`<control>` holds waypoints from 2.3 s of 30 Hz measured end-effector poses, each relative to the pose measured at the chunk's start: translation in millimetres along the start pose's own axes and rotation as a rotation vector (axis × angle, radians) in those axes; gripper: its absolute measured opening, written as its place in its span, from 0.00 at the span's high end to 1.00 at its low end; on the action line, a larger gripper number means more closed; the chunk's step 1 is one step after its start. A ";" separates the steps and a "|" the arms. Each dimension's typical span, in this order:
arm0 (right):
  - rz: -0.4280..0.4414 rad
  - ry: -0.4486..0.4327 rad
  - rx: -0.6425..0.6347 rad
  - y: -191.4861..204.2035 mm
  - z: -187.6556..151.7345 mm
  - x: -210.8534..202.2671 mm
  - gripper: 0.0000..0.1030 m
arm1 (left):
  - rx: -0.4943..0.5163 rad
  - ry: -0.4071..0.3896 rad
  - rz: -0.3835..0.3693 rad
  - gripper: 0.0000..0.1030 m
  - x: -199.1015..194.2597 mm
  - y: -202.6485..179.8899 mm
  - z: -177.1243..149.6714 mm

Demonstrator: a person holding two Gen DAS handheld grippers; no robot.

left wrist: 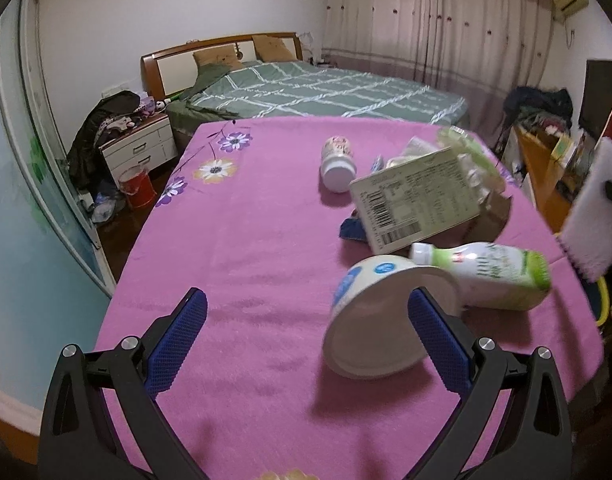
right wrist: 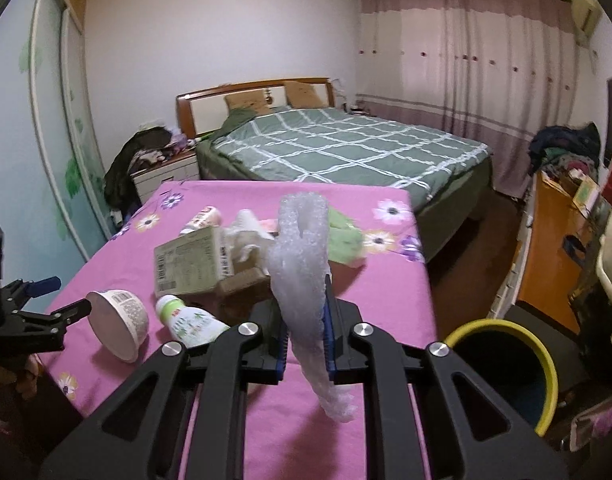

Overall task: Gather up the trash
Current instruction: 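Drop the bubble wrap into the bin with the right gripper while the left approaches the bowl, then grasp the white plastic bowl with the left gripper and drop it into the bin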

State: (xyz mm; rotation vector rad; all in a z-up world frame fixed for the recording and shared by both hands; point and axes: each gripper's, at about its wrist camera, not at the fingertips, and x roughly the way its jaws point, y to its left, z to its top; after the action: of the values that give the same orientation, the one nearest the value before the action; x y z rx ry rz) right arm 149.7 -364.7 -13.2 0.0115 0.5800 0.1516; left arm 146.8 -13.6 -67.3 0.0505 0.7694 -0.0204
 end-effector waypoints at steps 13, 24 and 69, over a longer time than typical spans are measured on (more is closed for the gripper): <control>-0.177 0.013 0.209 -101.3 -15.5 -11.8 0.87 | 0.041 0.029 0.040 0.04 62.7 5.8 52.2; -0.304 0.098 0.360 -169.2 -48.2 28.2 0.87 | -0.001 -0.014 -0.009 0.04 42.6 11.8 56.9; -0.304 0.107 0.421 -188.3 -63.2 54.8 0.58 | 0.053 0.059 -0.141 0.15 73.8 -9.7 13.7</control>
State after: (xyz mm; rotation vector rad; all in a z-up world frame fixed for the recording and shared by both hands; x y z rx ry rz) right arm 186.7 -544.9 -106.0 0.3239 0.7044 -0.2683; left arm 208.9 -24.0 -109.2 0.0475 0.8302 -0.1739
